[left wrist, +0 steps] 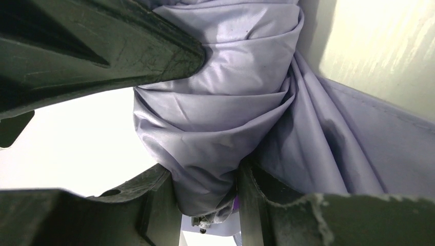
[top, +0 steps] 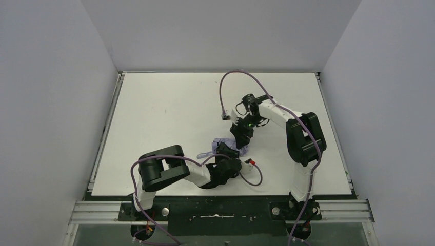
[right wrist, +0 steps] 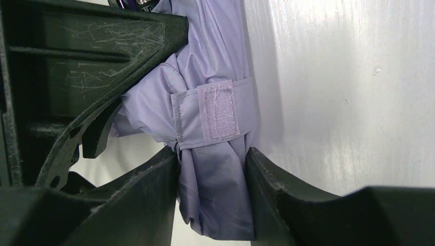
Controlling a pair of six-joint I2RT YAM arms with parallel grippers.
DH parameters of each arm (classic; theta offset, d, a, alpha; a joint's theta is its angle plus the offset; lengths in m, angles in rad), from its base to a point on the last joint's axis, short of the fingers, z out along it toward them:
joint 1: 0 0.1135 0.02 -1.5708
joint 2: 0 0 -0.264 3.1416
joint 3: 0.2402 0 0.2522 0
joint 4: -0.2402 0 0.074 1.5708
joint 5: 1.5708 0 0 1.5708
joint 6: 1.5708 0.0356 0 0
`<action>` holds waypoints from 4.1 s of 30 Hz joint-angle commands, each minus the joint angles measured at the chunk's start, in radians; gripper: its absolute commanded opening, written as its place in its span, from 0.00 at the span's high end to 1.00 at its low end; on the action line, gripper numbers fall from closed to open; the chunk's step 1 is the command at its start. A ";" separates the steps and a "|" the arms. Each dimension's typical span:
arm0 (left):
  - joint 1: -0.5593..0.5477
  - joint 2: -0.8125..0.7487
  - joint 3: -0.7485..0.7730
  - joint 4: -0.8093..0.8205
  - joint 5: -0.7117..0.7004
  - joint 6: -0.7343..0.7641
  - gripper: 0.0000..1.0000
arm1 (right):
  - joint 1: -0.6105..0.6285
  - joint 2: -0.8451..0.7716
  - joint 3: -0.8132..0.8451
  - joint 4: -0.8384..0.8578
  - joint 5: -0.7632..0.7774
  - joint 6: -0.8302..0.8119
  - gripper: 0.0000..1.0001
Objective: Put away the umbrella
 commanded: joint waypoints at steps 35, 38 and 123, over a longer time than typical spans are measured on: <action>0.416 -1.095 0.071 -0.923 0.447 -1.060 0.36 | 0.188 -0.340 -0.535 0.757 0.401 -0.040 0.87; 0.551 -1.093 0.079 -0.935 0.611 -1.064 0.32 | 0.245 -0.359 -0.595 0.800 0.475 -0.092 0.87; 0.644 0.018 0.553 -1.172 1.424 -0.639 1.00 | 0.500 -1.123 -0.917 0.982 0.872 0.603 0.38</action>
